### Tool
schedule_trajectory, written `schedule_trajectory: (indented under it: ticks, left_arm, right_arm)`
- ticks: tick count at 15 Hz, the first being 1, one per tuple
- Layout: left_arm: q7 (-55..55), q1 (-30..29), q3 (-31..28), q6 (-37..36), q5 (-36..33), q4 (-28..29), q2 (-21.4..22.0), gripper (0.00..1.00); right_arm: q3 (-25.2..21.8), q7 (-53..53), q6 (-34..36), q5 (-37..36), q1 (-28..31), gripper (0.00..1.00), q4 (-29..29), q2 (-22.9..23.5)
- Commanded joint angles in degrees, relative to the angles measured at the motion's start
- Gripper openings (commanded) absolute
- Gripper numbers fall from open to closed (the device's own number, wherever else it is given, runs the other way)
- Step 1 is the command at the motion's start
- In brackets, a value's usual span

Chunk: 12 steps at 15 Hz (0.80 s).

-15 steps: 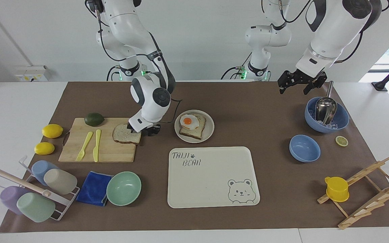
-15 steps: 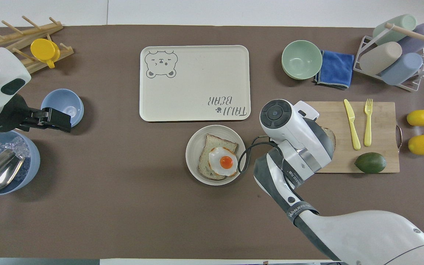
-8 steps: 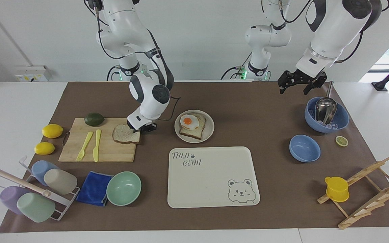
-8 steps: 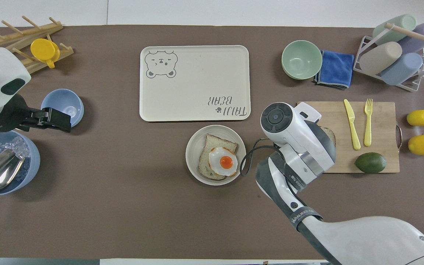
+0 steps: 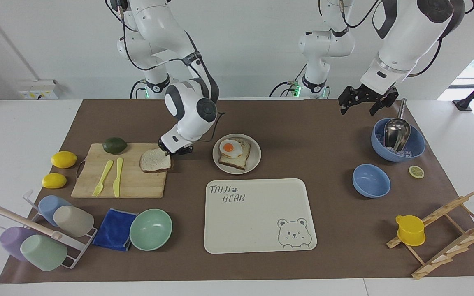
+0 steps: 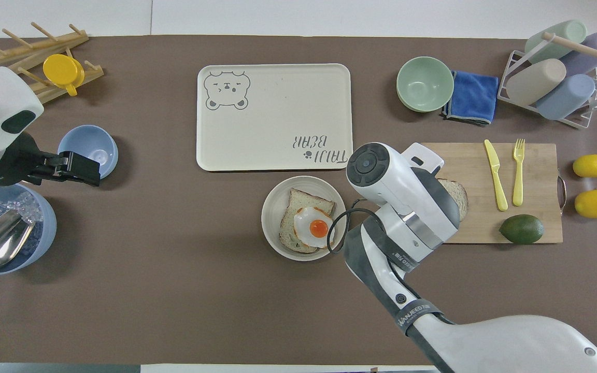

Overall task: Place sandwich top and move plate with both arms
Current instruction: 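Lower the bread slice onto the egg and open the right gripper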

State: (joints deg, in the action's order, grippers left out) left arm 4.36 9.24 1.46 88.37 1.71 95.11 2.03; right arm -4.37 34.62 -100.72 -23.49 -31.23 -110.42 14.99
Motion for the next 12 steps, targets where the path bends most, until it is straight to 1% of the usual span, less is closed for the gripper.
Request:
schedule_trajectory:
  ticks: [1,2,4,6,9,12]
  left_arm:
    - [0.21,-0.71,0.47,0.58,-0.04,0.08,-0.01,1.0]
    - [0.21,-0.71,0.47,0.75,0.05,0.08,-0.01,1.0]
    - [0.21,-0.71,0.47,0.67,-0.04,0.08,-0.01,1.0]
    - [0.21,-0.71,0.47,0.49,0.05,0.08,-0.01,1.0]
    - [0.21,-0.71,0.47,0.67,0.05,0.08,-0.01,1.0]
    - [0.21,-0.71,0.47,0.67,-0.04,0.08,-0.01,1.0]
  right_arm:
    - [0.24,1.41,7.89,-0.68,-6.44,0.0,5.03,-0.05]
    - [0.24,2.9,8.35,-0.6,-9.87,0.0,5.12,-0.23]
    - [0.41,5.97,7.57,0.1,-12.71,0.0,5.39,-0.49]
    - [2.6,8.26,5.2,3.77,-12.8,0.0,7.22,0.03]
    - [2.87,8.62,0.81,8.97,-13.07,0.0,7.85,0.47]
    - [3.23,8.89,-3.33,11.26,-13.77,0.0,8.98,0.91]
